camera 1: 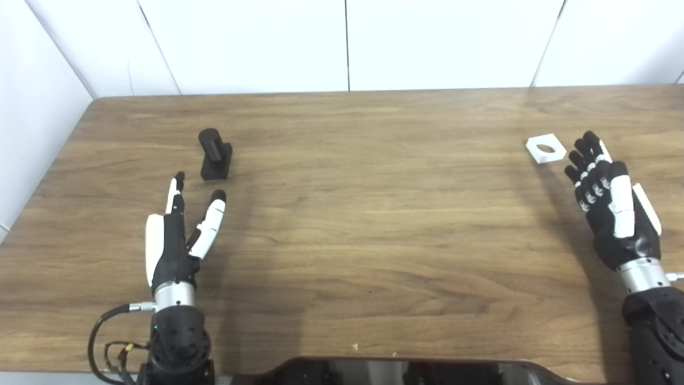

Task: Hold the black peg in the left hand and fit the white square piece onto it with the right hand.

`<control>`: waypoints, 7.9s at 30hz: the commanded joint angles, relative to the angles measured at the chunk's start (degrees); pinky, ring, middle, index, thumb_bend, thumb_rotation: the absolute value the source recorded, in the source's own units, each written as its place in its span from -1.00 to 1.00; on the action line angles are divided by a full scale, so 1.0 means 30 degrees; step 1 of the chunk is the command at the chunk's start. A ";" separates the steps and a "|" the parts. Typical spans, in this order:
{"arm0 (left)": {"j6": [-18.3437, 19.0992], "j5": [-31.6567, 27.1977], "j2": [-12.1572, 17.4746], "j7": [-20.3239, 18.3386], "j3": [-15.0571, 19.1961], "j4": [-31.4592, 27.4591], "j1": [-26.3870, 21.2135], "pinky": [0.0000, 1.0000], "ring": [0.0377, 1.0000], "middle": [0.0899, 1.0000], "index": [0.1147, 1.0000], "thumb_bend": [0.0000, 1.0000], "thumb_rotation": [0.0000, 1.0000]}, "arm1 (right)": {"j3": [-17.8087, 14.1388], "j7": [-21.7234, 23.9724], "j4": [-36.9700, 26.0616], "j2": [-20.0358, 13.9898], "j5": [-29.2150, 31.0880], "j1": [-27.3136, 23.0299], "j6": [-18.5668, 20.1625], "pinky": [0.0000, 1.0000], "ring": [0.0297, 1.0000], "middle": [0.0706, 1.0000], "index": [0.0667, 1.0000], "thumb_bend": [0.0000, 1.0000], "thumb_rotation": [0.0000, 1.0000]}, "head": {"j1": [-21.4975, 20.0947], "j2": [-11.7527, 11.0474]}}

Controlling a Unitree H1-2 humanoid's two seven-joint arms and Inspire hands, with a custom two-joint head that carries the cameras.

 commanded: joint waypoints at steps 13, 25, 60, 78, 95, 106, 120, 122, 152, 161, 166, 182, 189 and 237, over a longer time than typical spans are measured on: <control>0.0304 0.7482 0.0346 0.3027 -0.0220 0.2639 -0.2376 0.78 1.00 0.94 0.63 0.50 -0.27 | 0.0453 0.0217 0.2972 0.0965 0.0226 0.1111 -0.0840 1.00 1.00 1.00 1.00 0.13 1.00 | 0.0191 -0.0731; 0.0256 0.7971 0.0889 0.3160 -0.0311 0.4836 -0.3321 0.90 1.00 0.92 0.59 0.48 -0.23 | 0.0390 0.0222 0.3159 0.0787 0.0293 0.1091 -0.0804 1.00 1.00 1.00 1.00 0.11 1.00 | 0.0286 -0.0777; 0.0337 1.1320 0.2162 -0.1536 -0.0049 0.7705 -0.7199 1.00 1.00 0.98 0.61 0.51 0.06 | 0.0390 0.0818 0.4006 0.0846 0.0501 0.0778 -0.0968 1.00 1.00 1.00 1.00 0.07 1.00 | 0.0117 -0.1248; 0.0339 1.2295 0.2818 -0.1588 -0.0411 1.0619 -0.8823 1.00 1.00 0.92 0.54 0.51 -0.02 | 0.0226 0.0672 0.4113 0.0884 0.0479 0.0852 -0.1117 1.00 1.00 1.00 1.00 0.09 1.00 | 0.0035 -0.1309; 0.0338 1.3054 0.3317 -0.1975 -0.1188 1.2583 -0.9641 1.00 1.00 0.90 0.53 0.48 0.05 | 0.0230 0.0184 0.3923 0.1016 0.0183 0.0889 -0.0821 1.00 1.00 1.00 1.00 0.15 1.00 | -0.0092 -0.1345; 0.0335 1.3722 0.3369 -0.2769 -0.1273 1.3223 -0.9923 1.00 1.00 0.87 0.52 0.46 0.06 | 0.0278 0.0553 0.4051 0.0898 0.0522 0.0780 -0.0869 1.00 1.00 1.00 1.00 0.10 0.98 | -0.0091 -0.1342; 0.0340 1.3442 0.3252 -0.3379 -0.1036 1.3035 -0.9817 1.00 1.00 0.82 0.27 0.45 -0.16 | 0.0186 0.0567 0.3748 0.0789 0.0604 0.0770 -0.0615 1.00 1.00 1.00 1.00 0.11 0.99 | -0.0025 -0.1169; 0.0339 1.3353 0.3280 -0.3353 -0.1082 1.2928 -0.9763 1.00 1.00 0.82 0.25 0.44 -0.21 | 0.0172 0.0590 0.3776 0.0779 0.0598 0.0739 -0.0734 1.00 1.00 1.00 1.00 0.11 1.00 | -0.0021 -0.1111; 0.0337 1.2076 0.3073 -0.3333 -0.1291 1.1762 -0.9196 1.00 1.00 0.77 -0.15 0.04 -0.86 | 0.0052 0.0846 0.4031 0.0455 0.0689 0.0608 -0.0978 1.00 1.00 1.00 1.00 0.13 0.98 | -0.0046 -0.0891; 0.0335 1.0693 0.2712 -0.3489 -0.1234 1.1059 -0.8865 1.00 1.00 0.74 -0.15 0.04 -0.86 | 0.0145 0.0982 0.3935 0.0350 0.0642 0.0632 -0.1029 1.00 1.00 1.00 1.00 0.14 0.97 | -0.0199 -0.0833; 0.0337 1.0089 0.2487 -0.4321 -0.1394 1.0428 -0.8624 1.00 1.00 0.69 -0.15 0.04 -0.86 | 0.0159 0.0965 0.3821 0.0375 0.0686 0.0647 -0.0871 1.00 1.00 1.00 1.00 0.15 0.97 | -0.0222 -0.0816; 0.0328 0.9949 0.1861 -0.4901 -0.2828 0.7464 -0.6526 0.96 1.00 0.75 -0.16 0.03 -0.86 | 0.0430 0.0696 0.2594 0.0687 0.0575 0.0981 0.0104 1.00 1.00 1.00 1.00 0.13 1.00 | -0.0624 -0.0548; 0.0179 0.9620 0.1760 -0.4143 -0.4092 0.6215 -0.5565 0.98 1.00 0.72 -0.15 0.03 -0.85 | 0.0415 0.0546 0.2262 0.0785 0.0555 0.1050 0.0303 1.00 1.00 1.00 1.00 0.16 1.00 | -0.0766 -0.0471; -0.0588 1.0424 0.0821 -0.6184 -1.0286 0.0914 -0.1064 0.88 0.96 0.74 -0.15 0.03 -0.84 | 0.1031 -0.1131 -0.0327 0.1965 -0.0780 0.1669 0.2115 1.00 1.00 1.00 1.00 0.21 1.00 | -0.2355 0.0499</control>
